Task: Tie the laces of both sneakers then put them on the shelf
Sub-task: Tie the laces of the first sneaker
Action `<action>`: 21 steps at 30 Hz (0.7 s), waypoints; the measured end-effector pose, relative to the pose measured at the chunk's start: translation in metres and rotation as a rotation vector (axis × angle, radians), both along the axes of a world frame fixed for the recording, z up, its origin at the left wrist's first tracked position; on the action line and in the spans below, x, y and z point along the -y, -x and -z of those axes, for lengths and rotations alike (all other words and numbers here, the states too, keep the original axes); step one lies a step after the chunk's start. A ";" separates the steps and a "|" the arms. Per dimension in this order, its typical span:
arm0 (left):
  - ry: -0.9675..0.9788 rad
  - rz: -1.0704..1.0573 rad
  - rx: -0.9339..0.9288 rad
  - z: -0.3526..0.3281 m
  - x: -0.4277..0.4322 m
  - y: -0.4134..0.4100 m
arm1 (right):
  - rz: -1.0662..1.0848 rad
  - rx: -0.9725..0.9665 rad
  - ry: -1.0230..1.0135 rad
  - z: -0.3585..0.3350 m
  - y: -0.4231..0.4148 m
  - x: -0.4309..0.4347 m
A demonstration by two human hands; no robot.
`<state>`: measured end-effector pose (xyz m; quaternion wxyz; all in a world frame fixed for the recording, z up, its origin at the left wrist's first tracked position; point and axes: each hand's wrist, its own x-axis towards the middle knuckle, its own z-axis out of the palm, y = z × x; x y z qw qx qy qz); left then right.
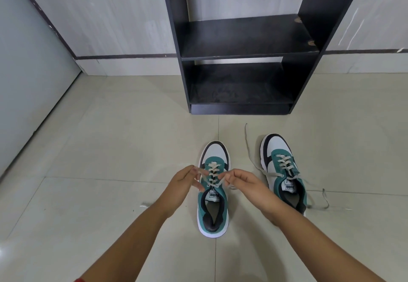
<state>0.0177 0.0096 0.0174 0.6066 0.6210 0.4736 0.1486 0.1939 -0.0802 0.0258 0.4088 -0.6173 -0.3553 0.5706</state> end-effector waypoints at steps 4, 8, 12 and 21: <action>0.035 -0.067 0.160 -0.014 -0.002 -0.005 | 0.043 -0.090 -0.072 -0.010 -0.001 -0.007; 0.026 -0.083 0.182 -0.021 -0.002 -0.011 | 0.078 -0.180 -0.092 -0.012 0.002 -0.012; -0.009 -0.017 0.171 -0.020 0.004 -0.015 | 0.065 -0.185 -0.055 -0.004 0.007 -0.015; -0.004 0.139 0.228 -0.012 0.004 -0.009 | 0.209 -0.259 -0.074 0.014 0.010 -0.021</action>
